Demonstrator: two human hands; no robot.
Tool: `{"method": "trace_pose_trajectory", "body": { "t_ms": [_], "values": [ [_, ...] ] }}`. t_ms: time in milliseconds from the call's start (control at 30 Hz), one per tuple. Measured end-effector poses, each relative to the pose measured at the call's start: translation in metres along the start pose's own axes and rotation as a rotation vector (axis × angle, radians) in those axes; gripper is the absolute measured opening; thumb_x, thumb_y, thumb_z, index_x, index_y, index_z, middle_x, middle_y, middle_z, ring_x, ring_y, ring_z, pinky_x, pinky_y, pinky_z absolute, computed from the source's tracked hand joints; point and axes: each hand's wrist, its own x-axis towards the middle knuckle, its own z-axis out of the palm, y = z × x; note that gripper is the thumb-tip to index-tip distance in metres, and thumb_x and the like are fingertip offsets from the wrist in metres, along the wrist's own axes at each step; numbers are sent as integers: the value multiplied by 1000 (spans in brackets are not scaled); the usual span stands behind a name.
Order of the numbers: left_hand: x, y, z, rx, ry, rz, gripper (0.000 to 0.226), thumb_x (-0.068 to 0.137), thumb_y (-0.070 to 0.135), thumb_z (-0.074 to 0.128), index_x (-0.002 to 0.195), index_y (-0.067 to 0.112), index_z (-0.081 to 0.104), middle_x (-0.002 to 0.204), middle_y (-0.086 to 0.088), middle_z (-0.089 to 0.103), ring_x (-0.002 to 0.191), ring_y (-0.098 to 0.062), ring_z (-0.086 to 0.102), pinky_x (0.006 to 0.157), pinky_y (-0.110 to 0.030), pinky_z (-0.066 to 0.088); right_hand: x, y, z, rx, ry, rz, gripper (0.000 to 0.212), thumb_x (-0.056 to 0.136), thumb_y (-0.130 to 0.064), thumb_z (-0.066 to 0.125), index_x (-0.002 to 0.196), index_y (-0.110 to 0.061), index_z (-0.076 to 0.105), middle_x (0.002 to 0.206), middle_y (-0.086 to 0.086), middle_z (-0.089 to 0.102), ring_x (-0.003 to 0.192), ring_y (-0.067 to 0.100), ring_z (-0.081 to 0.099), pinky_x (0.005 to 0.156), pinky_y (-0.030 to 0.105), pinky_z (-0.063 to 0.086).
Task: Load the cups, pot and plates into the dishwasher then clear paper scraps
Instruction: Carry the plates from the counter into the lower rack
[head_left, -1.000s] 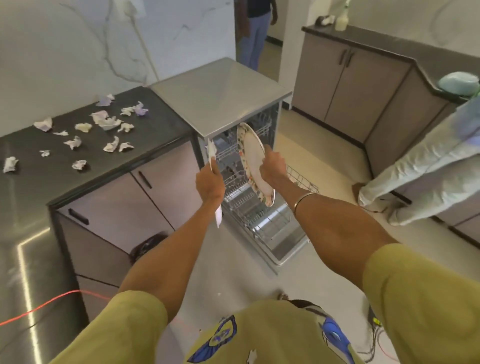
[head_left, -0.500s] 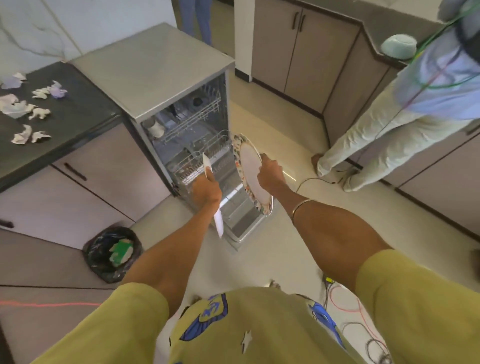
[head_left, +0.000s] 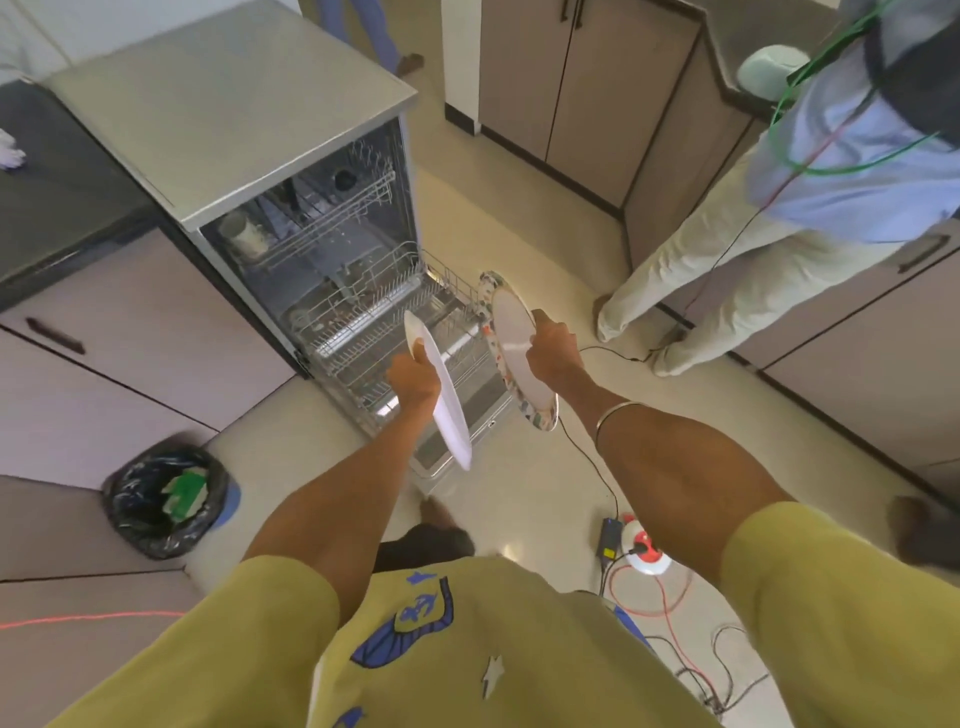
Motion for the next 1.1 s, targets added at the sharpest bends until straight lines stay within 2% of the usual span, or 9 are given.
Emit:
{"method": "trace_pose_trajectory", "body": {
  "t_ms": [133,267,333,467,600,733,833,933,1100],
  "values": [
    [19,19,18,40,-8,-22,55,107,34,33,113,-13,60,107,-29,67,97,-40,68,81,-43,57,34,9,0,20,-32,39,41,94,5,42,134,-5,46,114,24,60,99,38,59,68,36,41],
    [46,35,38,14,7,-52,53,108,32,32,119,-14,57,114,-31,64,104,-42,65,89,-45,54,78,13,2,29,-43,8,43,93,8,41,133,-6,47,109,25,63,88,36,58,65,32,40],
    [59,42,49,-22,5,-83,52,108,31,33,122,-13,56,119,-30,62,109,-42,63,93,-48,51,102,12,2,15,-58,-16,40,93,8,42,131,-4,47,109,25,63,90,38,61,65,32,41],
    [86,54,58,-37,12,-165,56,107,38,33,123,-9,59,121,-26,64,110,-39,64,92,-48,52,145,3,-2,-25,-112,-39,38,94,3,47,132,-4,48,109,22,64,97,40,63,66,34,47],
    [119,67,56,-51,-1,-218,58,107,39,31,127,-9,55,124,-27,62,113,-41,61,92,-49,50,188,-12,0,-48,-144,-74,38,90,4,48,127,-3,49,104,22,63,96,41,61,69,34,42],
    [148,73,57,-46,49,-267,59,106,41,31,125,-9,57,124,-27,62,113,-41,60,96,-49,48,221,-26,3,-37,-193,-75,39,92,3,47,130,-4,46,105,20,59,88,32,54,70,35,39],
    [167,82,59,-43,50,-313,59,107,40,30,123,-8,58,122,-25,63,112,-39,61,94,-48,49,249,-33,6,-54,-229,-111,39,92,1,48,131,-4,46,105,20,59,93,36,56,72,35,38],
    [184,90,64,-69,68,-367,57,106,42,31,124,-5,57,121,-22,64,108,-37,63,91,-47,51,278,-40,10,-71,-265,-132,38,93,-1,49,131,-5,46,106,22,59,92,39,58,72,39,44],
    [219,101,83,-193,110,-455,54,105,42,36,123,-3,59,120,-20,64,103,-37,64,88,-47,52,339,-46,18,-105,-344,-171,41,91,-3,52,132,-7,46,109,22,61,98,42,62,82,46,53]
  ]
}}
